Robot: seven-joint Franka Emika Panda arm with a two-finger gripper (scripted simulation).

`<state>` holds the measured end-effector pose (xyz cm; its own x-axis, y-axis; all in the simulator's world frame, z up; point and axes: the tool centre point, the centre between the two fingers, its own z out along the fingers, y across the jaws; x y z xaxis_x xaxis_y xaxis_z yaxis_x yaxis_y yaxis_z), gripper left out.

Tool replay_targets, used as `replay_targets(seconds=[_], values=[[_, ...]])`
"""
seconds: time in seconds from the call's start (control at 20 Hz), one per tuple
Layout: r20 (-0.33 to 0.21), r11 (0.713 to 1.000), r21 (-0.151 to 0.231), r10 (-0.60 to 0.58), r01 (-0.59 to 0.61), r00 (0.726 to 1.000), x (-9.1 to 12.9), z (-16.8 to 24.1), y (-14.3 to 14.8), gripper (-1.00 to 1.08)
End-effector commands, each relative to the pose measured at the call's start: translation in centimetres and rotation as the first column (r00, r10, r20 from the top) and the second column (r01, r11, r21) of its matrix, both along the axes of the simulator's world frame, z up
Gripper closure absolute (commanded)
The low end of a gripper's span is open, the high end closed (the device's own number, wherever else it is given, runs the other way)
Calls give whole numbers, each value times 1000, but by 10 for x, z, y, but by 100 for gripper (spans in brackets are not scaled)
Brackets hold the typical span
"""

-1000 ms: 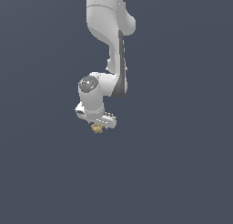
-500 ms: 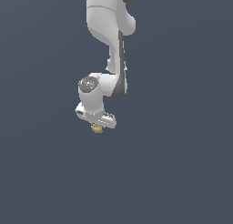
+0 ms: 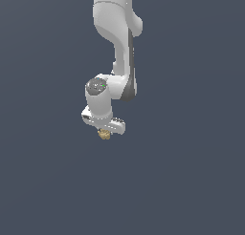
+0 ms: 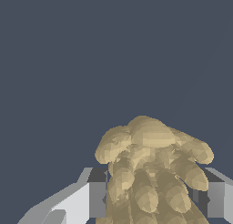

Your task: Pick up the object and move it to a goal position.

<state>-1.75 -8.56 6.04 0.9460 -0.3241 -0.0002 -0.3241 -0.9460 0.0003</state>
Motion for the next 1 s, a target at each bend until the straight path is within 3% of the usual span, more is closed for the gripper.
replay_targets(seconds=[0.0, 0.95], values=[[1, 1000, 0, 1, -1, 1000, 5, 11, 12, 108], [1, 1000, -1, 1, -1, 1000, 63, 153, 165, 108]])
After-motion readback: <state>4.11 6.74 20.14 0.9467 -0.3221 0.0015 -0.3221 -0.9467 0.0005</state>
